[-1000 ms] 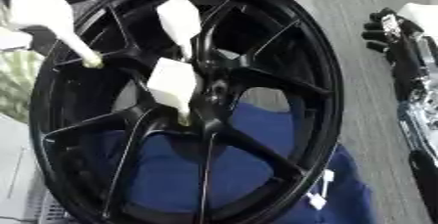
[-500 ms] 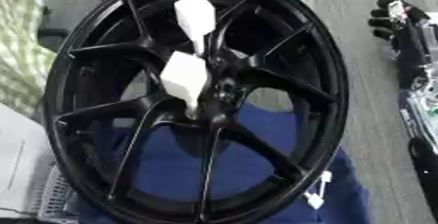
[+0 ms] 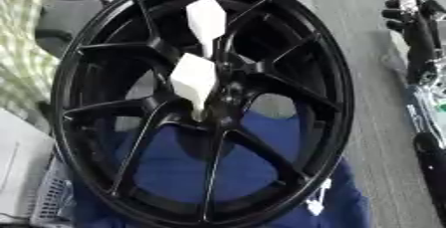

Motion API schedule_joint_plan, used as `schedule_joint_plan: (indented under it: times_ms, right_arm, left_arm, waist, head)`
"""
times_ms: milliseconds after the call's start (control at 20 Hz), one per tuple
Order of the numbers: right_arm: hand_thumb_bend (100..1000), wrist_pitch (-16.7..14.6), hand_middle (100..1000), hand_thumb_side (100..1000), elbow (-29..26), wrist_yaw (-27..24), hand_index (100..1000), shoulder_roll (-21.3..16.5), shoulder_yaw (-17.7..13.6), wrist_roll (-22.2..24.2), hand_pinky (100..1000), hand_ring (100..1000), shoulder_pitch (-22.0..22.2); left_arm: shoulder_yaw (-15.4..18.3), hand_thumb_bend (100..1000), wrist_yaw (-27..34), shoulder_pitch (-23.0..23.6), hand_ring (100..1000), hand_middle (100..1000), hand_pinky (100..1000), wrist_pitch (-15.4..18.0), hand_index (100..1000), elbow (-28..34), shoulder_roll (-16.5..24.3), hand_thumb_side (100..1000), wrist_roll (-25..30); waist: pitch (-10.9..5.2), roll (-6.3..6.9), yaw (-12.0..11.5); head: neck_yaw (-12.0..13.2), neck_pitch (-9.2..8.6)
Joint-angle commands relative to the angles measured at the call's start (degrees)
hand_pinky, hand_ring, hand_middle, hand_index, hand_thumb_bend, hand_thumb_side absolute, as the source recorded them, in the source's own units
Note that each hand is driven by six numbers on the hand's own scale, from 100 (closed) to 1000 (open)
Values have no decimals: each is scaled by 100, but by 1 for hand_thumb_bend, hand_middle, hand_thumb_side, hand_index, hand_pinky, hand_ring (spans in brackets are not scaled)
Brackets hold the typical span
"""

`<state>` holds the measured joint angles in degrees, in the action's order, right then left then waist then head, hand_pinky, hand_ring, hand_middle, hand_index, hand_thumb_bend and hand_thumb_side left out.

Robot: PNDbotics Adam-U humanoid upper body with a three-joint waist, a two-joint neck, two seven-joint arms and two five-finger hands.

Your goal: Pull the pin out of the wheel hub.

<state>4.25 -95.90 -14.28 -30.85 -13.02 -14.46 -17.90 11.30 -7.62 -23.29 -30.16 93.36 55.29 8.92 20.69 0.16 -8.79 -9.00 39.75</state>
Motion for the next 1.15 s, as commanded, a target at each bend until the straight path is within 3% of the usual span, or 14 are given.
schedule_joint_plan:
  times_ms: [50, 200, 350, 500, 750, 1150]
  right_arm:
    - [100, 12, 689, 704, -132, -37, 758, -62, 11, 48, 831, 765, -98]
    - [100, 22, 689, 706, -124, -39, 758, -36, 48, 92, 831, 765, -124]
    - [100, 32, 689, 703, -114, -36, 758, -19, 79, 126, 831, 764, -134]
    - [100, 37, 689, 706, -112, -27, 758, -12, 110, 168, 831, 764, -150]
    - [100, 36, 689, 701, -118, -31, 757, -22, 119, 184, 831, 764, -172]
    - [100, 40, 688, 689, -158, -56, 756, 29, 181, 260, 831, 763, -310]
  left_arm:
    - [459, 561, -238, 285, 641, 598, 760, 226, 717, -49, -175, 377, -319]
    - [516, 710, -151, 755, 753, 746, 795, 510, 802, 89, -349, 502, -608]
    - [593, 726, 38, 1211, 782, 797, 801, 772, 840, 278, -447, 580, -889]
    - [686, 662, 277, 1568, 747, 753, 789, 880, 804, 464, -507, 568, -1183]
    - [691, 564, 735, 1500, 664, 661, 749, 904, 751, 748, -739, 553, -1684]
    - [-33, 522, 1496, 1245, 615, 611, 720, 1601, 720, 1452, -1664, 538, -2442]
  waist:
    - [-161, -10, 50]
    - [-173, -17, 121]
    - [-185, -7, 171]
    - [-203, 12, 217]
    - [-231, 29, 235]
    - [-254, 8, 312]
  head:
    - [92, -36]
    - [154, -31]
    - [204, -27]
    - [240, -18]
    - [236, -21]
    - [306, -49]
